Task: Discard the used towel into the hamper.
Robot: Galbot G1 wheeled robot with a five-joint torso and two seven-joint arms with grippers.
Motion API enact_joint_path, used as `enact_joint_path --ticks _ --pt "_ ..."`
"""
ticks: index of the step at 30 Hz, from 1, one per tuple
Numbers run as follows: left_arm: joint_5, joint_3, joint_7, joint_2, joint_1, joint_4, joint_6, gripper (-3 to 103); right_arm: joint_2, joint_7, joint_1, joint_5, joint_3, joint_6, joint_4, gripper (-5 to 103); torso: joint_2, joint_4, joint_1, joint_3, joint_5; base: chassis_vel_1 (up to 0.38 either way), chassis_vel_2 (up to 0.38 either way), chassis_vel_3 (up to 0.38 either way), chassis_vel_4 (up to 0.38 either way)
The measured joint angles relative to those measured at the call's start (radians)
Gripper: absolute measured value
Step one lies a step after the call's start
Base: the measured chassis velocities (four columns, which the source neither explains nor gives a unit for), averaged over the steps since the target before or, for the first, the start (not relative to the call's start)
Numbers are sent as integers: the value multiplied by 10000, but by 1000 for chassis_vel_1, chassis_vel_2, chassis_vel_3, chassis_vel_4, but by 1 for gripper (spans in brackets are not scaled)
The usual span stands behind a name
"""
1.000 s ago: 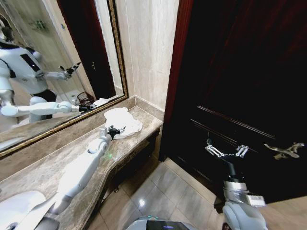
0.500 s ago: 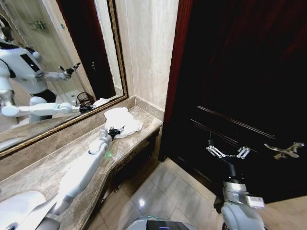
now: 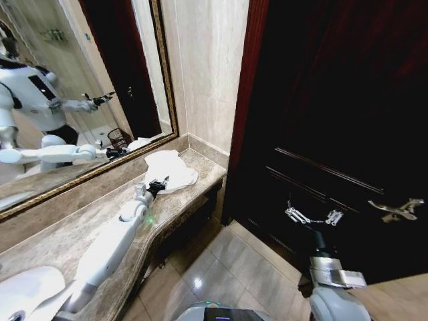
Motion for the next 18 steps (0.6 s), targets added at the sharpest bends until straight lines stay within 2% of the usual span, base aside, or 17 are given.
enact_joint_path --ticks 3,5,18 --pt "0 -57 58 18 29 -51 0 11 -107 -125 -90 0 36 -86 12 100 0 0 0 0 0 0 0 0 0" --pt "-3 -100 90 42 51 -99 0 4 -151 -188 -119 -1 46 -160 17 100 0 0 0 0 0 0 0 0 0" --pt "-68 -444 228 143 383 -421 -186 2 26 -147 -79 -119 -29 -74 -41 100 0 0 0 0 0 0 0 0 0"
